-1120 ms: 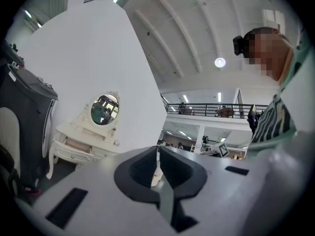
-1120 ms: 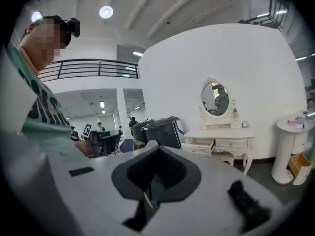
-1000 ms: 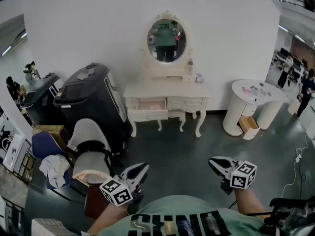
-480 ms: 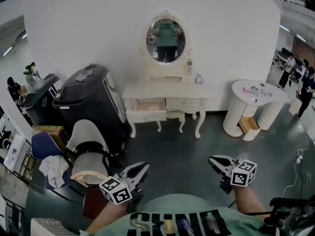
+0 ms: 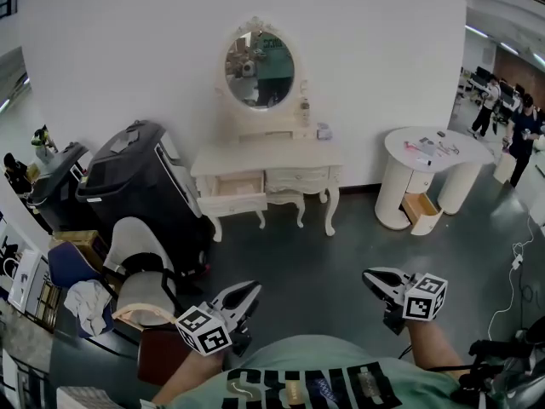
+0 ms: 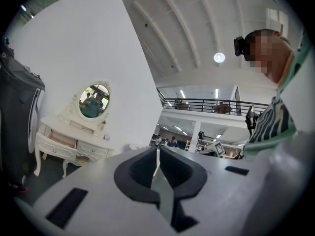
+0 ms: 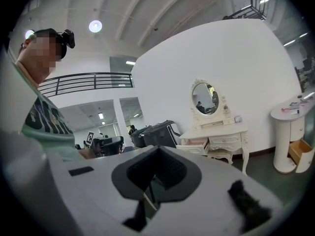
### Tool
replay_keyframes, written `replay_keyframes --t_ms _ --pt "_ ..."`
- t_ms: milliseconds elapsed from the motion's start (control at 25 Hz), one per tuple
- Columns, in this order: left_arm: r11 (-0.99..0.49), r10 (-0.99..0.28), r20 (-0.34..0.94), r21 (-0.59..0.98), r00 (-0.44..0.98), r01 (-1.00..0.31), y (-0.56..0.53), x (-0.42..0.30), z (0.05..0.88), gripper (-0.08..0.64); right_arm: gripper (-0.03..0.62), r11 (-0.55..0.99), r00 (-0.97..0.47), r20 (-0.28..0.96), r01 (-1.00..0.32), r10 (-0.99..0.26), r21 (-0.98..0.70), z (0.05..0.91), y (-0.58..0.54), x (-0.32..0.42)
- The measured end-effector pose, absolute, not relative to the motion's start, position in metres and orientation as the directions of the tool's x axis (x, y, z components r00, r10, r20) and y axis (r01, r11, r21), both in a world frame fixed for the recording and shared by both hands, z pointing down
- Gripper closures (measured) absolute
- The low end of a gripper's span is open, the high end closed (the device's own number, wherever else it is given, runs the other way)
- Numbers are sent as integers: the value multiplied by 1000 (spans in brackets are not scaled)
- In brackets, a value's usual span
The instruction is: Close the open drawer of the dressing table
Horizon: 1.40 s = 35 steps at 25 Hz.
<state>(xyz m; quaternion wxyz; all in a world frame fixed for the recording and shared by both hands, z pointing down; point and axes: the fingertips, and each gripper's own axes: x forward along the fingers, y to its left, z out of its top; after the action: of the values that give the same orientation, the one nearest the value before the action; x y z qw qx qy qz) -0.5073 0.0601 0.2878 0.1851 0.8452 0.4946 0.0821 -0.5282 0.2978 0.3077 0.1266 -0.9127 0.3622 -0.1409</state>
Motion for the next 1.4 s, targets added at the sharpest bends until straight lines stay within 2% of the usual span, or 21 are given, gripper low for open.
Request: replay_keyframes --t_ms 320,560,1040,1400 --pt "-423 883 -13 409 469 809 112 -505 295 532 581 -700 696 173 -607 -697 -376 325 344 -530" --pt "-411 888 -15 425 460 807 109 -485 301 532 581 -700 692 189 -599 -697 -388 334 336 -511" --pt "-350 903 -99 396 418 849 -10 -380 277 532 581 -749 725 206 -598 -657 -285 297 219 -420" --pt "-326 907 -118 412 405 851 -100 -310 282 532 581 -753 713 248 -595 -656 -283 303 124 -347"
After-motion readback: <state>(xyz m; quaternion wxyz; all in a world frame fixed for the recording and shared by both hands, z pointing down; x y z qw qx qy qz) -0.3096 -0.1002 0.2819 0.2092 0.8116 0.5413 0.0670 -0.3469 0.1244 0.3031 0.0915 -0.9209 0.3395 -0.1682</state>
